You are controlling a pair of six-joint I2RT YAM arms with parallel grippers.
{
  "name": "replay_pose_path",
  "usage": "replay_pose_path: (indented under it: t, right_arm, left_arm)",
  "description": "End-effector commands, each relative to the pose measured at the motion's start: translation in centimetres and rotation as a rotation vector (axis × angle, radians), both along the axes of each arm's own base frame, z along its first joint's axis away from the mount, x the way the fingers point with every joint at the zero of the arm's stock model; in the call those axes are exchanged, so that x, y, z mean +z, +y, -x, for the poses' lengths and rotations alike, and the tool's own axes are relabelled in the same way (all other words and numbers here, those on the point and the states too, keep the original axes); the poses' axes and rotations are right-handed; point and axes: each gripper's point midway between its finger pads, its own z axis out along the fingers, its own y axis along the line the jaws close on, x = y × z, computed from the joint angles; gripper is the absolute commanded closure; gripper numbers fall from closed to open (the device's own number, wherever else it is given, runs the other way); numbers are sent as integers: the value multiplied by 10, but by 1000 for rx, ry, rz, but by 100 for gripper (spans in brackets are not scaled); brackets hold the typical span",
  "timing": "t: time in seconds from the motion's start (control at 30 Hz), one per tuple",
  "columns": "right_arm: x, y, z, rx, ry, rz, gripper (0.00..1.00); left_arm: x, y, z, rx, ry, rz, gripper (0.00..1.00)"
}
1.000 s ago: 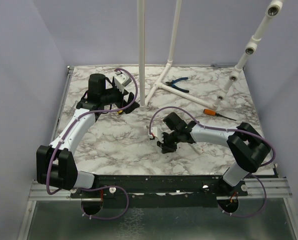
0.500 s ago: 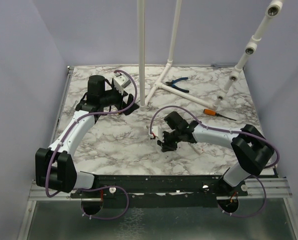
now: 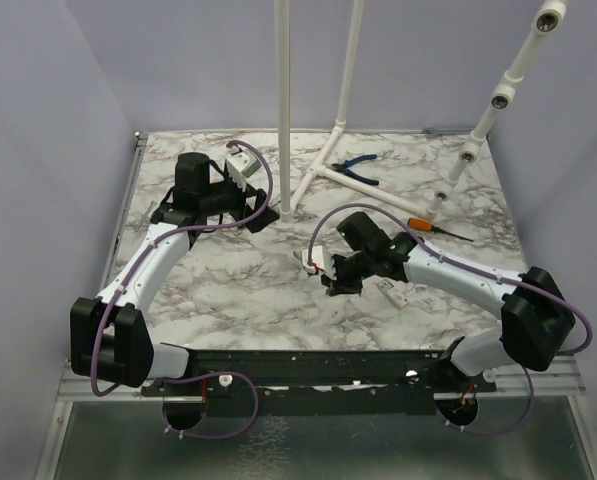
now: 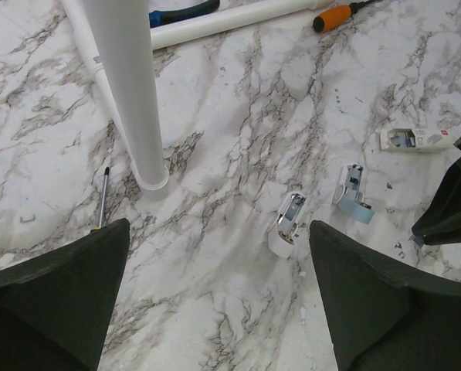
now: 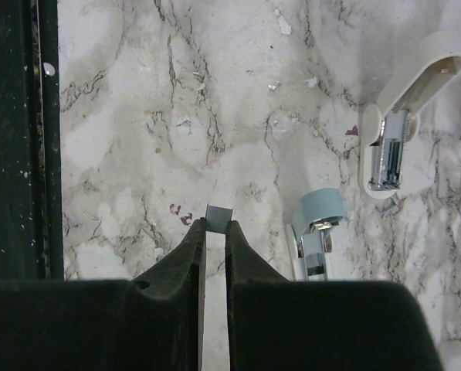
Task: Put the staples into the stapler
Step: Pick up the staple from the center of the board, then install the staple into the stapler.
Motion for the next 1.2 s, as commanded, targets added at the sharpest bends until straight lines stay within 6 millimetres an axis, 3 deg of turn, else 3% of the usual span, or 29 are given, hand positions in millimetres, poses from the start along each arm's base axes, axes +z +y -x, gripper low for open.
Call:
replay_pose_path:
  t: [0.0,0.23,0.5,0.7,0.9,1.17]
  right_arm:
    - [28,-10,6,19,-26,13,91]
    - [40,-22,-7,-22,-81,65,90]
    - [43,-26,-55,-33,-92,99,90]
    - [25,-19,-81,52,-57,200,91]
    - [11,-9,-103,109,-22,257,91]
    - [-1,5,-124,119,11,282,91]
  left_arm:
    - [1,-9,14,-74,45,63,1]
    - [-17,-17,26,-200,-21,19,3]
    - [-46,-18,34,-365,-121,-69,9]
    - [-56,-11,16,-300,-84,-103,9]
    - [-43,3,-6,-170,-30,-35,9]
    - [-35,37,-32,-39,18,12,9]
